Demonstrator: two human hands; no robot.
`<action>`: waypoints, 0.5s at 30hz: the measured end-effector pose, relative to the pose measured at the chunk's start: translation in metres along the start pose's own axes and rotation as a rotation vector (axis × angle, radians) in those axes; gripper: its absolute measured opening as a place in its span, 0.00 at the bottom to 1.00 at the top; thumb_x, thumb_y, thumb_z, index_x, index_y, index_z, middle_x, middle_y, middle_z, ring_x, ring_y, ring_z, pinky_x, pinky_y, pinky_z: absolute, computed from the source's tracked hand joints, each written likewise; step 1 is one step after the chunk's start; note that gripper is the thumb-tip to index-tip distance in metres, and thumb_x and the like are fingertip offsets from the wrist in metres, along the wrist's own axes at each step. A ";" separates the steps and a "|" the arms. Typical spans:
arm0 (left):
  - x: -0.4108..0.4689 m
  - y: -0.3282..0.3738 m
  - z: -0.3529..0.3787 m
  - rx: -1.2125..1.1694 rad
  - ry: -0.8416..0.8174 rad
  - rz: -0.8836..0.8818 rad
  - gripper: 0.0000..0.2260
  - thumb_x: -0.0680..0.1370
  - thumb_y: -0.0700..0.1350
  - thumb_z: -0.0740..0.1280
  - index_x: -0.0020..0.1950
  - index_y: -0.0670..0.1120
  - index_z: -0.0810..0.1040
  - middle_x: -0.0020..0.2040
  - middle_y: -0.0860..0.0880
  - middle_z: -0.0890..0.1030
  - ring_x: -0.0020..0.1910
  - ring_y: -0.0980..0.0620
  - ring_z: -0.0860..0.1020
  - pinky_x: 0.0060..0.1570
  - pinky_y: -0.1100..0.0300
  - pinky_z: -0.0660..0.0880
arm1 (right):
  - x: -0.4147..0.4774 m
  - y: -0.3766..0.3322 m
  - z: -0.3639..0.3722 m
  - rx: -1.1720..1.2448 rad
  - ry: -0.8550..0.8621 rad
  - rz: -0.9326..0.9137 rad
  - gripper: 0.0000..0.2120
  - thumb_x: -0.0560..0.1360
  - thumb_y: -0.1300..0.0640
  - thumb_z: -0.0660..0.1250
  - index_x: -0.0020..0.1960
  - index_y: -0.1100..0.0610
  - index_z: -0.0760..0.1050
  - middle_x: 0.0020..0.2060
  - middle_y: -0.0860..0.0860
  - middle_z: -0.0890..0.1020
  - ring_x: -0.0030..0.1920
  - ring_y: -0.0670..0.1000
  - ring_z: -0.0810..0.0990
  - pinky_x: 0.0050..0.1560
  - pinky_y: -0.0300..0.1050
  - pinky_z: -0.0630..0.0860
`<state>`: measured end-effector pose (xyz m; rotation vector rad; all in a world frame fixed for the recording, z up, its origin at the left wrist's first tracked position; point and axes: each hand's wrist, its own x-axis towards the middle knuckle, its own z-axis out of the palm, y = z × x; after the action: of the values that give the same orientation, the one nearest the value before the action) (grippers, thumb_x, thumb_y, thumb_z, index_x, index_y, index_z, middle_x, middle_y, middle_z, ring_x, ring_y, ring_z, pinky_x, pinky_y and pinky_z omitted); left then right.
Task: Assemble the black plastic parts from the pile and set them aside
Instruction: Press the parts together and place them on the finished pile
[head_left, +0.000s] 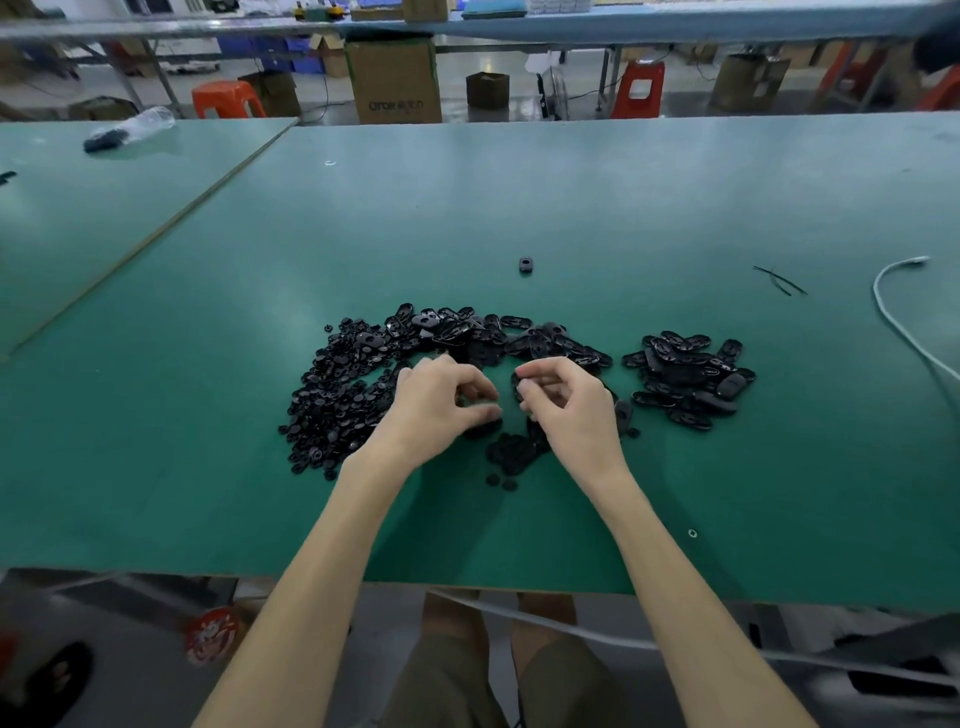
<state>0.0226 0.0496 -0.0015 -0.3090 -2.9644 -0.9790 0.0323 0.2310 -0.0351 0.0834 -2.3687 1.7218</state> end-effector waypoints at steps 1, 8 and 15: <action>-0.002 0.001 0.000 0.033 -0.033 -0.007 0.08 0.73 0.54 0.78 0.49 0.57 0.84 0.44 0.56 0.77 0.48 0.54 0.73 0.57 0.54 0.64 | 0.000 -0.001 0.000 -0.001 -0.001 0.001 0.05 0.80 0.62 0.72 0.53 0.55 0.83 0.43 0.46 0.86 0.41 0.45 0.85 0.50 0.42 0.82; -0.003 0.006 0.009 -0.079 0.033 0.033 0.08 0.77 0.48 0.76 0.44 0.55 0.78 0.44 0.55 0.80 0.45 0.54 0.75 0.55 0.55 0.68 | -0.001 -0.001 0.001 -0.016 -0.063 -0.047 0.03 0.78 0.58 0.75 0.52 0.54 0.85 0.45 0.45 0.86 0.44 0.42 0.83 0.49 0.35 0.79; -0.005 0.009 0.009 -0.358 0.133 0.086 0.06 0.75 0.46 0.78 0.47 0.54 0.82 0.40 0.53 0.83 0.37 0.49 0.80 0.40 0.58 0.78 | -0.003 -0.003 0.000 0.037 -0.094 -0.045 0.14 0.85 0.48 0.65 0.49 0.52 0.85 0.37 0.45 0.87 0.39 0.47 0.86 0.48 0.47 0.82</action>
<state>0.0296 0.0614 -0.0035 -0.3536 -2.6233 -1.4546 0.0360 0.2300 -0.0326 0.2271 -2.3811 1.7778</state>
